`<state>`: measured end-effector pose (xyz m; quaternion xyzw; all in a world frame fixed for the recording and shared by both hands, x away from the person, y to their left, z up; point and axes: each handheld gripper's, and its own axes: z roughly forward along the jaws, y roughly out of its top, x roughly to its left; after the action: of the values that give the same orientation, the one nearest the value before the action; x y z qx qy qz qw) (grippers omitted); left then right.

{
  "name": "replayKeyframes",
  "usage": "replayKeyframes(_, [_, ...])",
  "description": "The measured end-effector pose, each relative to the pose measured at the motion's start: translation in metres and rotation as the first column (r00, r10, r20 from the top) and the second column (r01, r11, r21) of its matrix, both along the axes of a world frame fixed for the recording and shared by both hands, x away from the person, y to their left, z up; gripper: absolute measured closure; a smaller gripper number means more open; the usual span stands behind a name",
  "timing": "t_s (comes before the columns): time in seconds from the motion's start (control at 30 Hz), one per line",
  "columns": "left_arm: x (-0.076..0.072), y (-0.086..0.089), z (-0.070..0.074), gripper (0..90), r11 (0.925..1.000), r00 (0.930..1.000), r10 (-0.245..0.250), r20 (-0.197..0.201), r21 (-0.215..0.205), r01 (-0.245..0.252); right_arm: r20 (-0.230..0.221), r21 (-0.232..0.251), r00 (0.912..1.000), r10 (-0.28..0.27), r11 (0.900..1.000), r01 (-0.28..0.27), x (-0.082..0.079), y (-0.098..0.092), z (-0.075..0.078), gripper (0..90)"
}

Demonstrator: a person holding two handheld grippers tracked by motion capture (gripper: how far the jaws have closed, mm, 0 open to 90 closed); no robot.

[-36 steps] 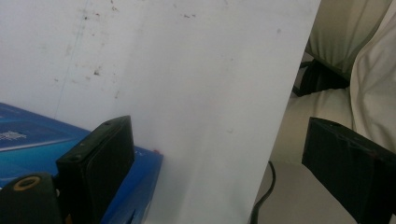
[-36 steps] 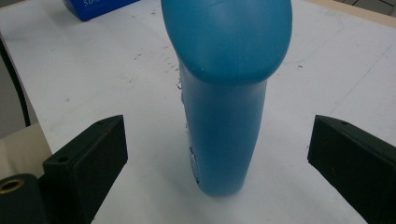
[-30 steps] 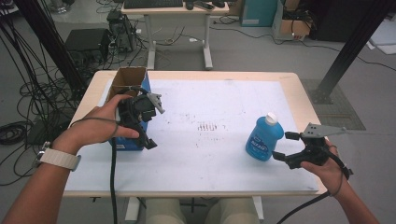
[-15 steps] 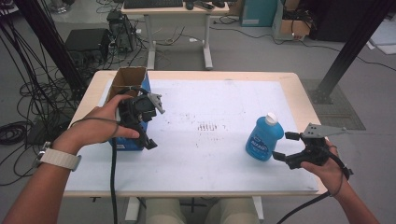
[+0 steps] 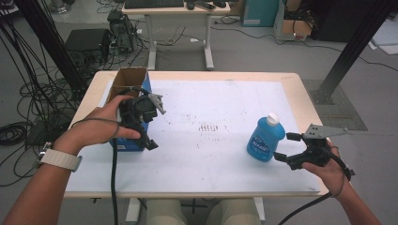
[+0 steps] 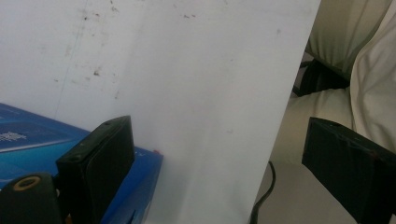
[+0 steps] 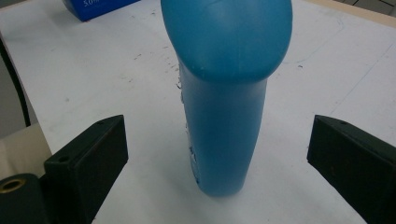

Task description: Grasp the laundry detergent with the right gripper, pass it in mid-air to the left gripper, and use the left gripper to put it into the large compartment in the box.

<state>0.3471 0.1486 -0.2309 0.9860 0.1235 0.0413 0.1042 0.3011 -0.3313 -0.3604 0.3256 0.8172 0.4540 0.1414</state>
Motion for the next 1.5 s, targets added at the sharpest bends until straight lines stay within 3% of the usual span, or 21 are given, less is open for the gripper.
replayKeyframes(1.27, [0.0001, 0.0013, -0.0009, 9.7, 1.0, 1.0, 0.003, 0.001, -0.003, -0.003, -0.013, 0.017, 0.9996, -0.024, 1.0, 0.024, -0.0008, 0.0027, -0.0032, 5.3])
replayKeyframes(1.3, [0.0001, 0.0013, -0.0011, 9.7, 1.0, 1.0, 0.004, 0.0, -0.003, -0.004, 0.021, 0.015, 0.9998, 0.0, 1.0, -0.001, 0.0023, 0.0024, -0.0048, 5.3])
replayKeyframes(1.5, [0.0, 0.0017, -0.0016, 9.7, 1.0, 1.0, 0.004, -0.001, -0.002, -0.004, 0.032, 0.019, 0.9995, 0.002, 1.0, -0.002, 0.0058, 0.0027, -0.0095, 5.3])
